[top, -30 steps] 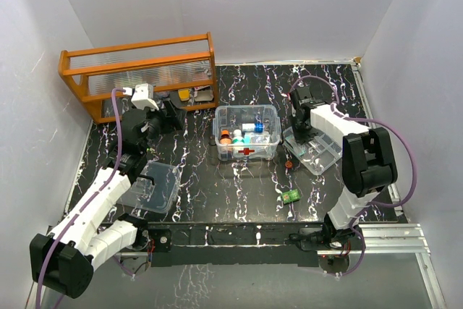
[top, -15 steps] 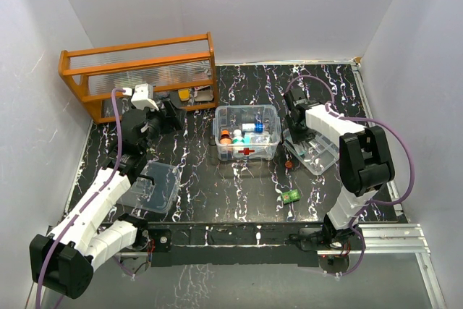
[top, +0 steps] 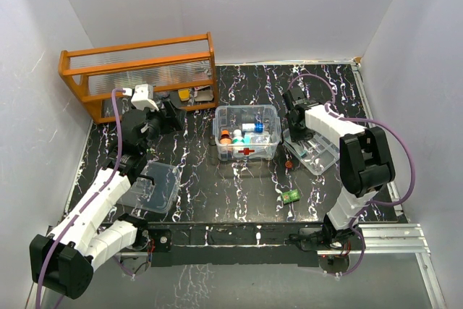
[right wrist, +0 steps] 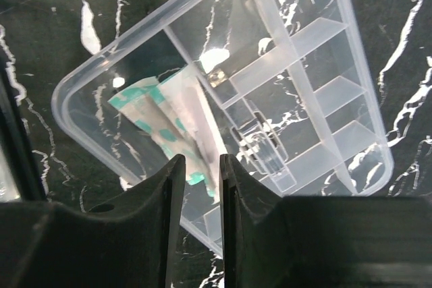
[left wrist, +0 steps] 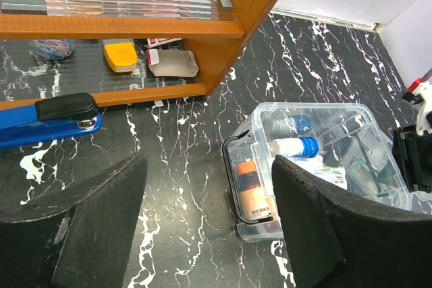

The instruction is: Organize the medicine kit

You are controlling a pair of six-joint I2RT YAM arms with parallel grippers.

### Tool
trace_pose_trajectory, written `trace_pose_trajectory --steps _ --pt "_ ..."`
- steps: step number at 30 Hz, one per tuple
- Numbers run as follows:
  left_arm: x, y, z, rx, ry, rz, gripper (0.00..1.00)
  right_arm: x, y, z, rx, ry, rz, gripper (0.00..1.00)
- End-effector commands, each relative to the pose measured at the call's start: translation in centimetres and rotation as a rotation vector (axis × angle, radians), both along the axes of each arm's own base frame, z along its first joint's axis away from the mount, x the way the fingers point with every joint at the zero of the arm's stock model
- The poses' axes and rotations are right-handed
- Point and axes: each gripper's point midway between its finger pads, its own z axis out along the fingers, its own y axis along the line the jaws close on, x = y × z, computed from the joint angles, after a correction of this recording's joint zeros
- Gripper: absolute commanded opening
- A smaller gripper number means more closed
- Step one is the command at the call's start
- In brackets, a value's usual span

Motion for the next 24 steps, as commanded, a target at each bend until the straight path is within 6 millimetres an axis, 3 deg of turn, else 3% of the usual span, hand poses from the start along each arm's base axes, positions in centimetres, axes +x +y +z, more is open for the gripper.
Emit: trace_pose_trajectory --steps 1,6,11,15,24 --pt "-0.2 0.2 1.1 -0.001 -0.044 0.003 0.73 0.7 2.3 2.4 0.141 -0.091 -0.032 0.26" --pt "-0.2 0.2 1.1 -0.002 -0.044 0.002 0.73 -0.4 2.9 4.7 0.232 -0.162 -0.116 0.34" --pt "-0.3 0.1 1.1 -0.006 -0.044 -0.002 0.73 -2.4 1.8 5.7 0.264 -0.221 -0.258 0.39" --pt "-0.3 0.1 1.1 -0.009 -0.044 -0.002 0.73 -4.7 1.5 5.2 0.298 -0.208 -0.370 0.39" --pt "-0.4 0.0 1.1 -0.015 -0.043 -0.004 0.73 -7.8 3.9 3.0 0.461 -0.162 -0.400 0.43"
